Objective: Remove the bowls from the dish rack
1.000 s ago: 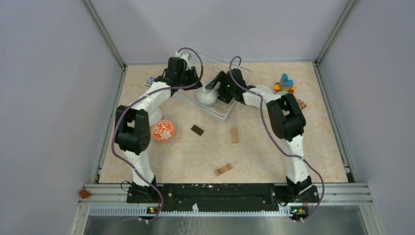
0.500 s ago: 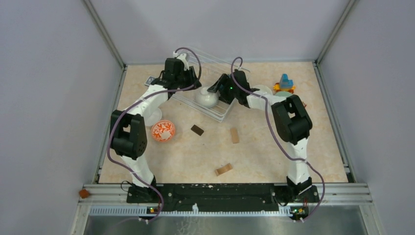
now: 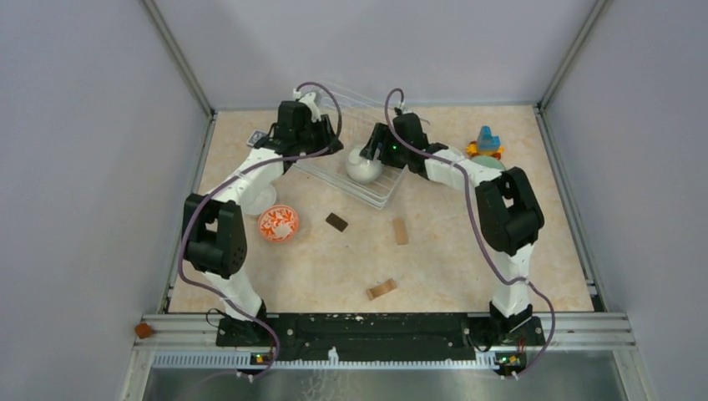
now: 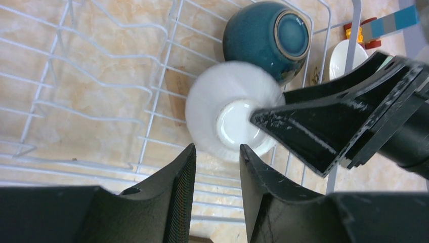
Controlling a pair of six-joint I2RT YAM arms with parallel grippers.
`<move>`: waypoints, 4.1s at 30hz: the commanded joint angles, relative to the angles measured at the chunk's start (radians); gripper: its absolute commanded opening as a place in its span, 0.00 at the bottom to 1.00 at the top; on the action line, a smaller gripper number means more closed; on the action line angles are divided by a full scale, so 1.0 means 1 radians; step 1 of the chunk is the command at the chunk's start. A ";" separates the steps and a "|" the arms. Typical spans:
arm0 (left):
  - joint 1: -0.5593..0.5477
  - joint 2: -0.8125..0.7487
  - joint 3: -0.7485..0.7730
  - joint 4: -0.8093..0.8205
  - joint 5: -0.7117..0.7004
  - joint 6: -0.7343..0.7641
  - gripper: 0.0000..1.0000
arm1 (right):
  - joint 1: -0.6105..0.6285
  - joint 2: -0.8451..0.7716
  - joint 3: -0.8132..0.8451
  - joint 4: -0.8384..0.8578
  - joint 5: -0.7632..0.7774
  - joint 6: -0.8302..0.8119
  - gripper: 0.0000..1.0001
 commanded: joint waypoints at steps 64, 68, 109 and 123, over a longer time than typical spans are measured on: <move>0.006 -0.668 -0.438 -0.021 -0.219 0.042 0.46 | 0.210 -0.006 0.285 -0.460 0.227 -0.570 0.56; 0.006 -0.674 -0.437 -0.030 -0.215 0.056 0.47 | 0.195 0.011 0.339 -0.491 0.323 -0.535 0.55; 0.006 -0.691 -0.449 -0.050 -0.210 0.094 0.52 | 0.051 -0.010 0.528 -0.636 0.288 -0.473 0.00; 0.006 -0.690 -0.460 -0.036 -0.202 0.097 0.53 | 0.050 -0.425 0.199 -0.468 0.533 -0.443 0.00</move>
